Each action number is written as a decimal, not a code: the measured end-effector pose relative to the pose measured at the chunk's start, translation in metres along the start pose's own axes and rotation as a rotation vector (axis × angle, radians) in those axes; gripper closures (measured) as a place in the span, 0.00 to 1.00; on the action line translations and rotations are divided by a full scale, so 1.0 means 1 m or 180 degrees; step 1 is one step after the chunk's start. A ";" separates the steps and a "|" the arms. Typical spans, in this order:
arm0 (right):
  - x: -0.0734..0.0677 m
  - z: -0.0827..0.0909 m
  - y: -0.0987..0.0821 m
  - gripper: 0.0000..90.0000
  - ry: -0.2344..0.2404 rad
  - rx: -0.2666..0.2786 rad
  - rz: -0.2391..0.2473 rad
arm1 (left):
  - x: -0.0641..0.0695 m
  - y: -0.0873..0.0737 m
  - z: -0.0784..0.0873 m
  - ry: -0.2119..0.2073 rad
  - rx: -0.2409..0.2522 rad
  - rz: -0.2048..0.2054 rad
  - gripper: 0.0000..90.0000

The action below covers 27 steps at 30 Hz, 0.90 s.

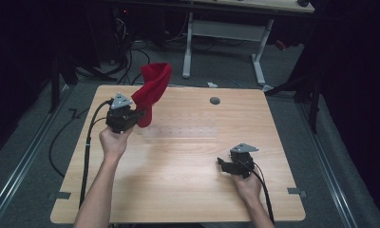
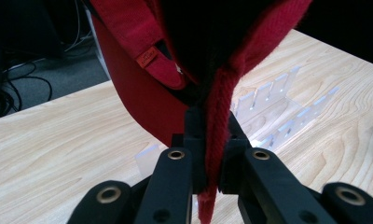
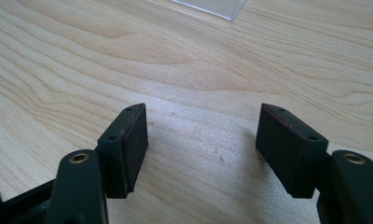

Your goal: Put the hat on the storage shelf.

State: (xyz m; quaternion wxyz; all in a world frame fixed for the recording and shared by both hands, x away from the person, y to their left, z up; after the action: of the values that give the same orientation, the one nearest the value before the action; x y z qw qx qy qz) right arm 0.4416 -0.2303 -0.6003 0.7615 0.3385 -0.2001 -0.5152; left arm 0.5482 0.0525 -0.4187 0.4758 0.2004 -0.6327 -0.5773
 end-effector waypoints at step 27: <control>-0.001 0.000 0.000 0.38 0.0007 -0.0002 -0.0003 | -0.014 -0.023 -0.003 0.0090 -0.0070 0.0161 0.94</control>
State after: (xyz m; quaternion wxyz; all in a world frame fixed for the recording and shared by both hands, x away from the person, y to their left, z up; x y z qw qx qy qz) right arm 0.4410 -0.2296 -0.6004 0.7616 0.3389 -0.1989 -0.5153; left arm 0.5499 0.0560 -0.4457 0.5012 0.1872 -0.6244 -0.5691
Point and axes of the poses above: each handheld gripper's, and its own axes: z roughly backward along the jaws, y roughly out of its top, x roughly to its right, the point moved 10 cm from there along -z, roughly forward along the jaws, and after that the axes turned 5 degrees about -z, right-handed, at the moved point
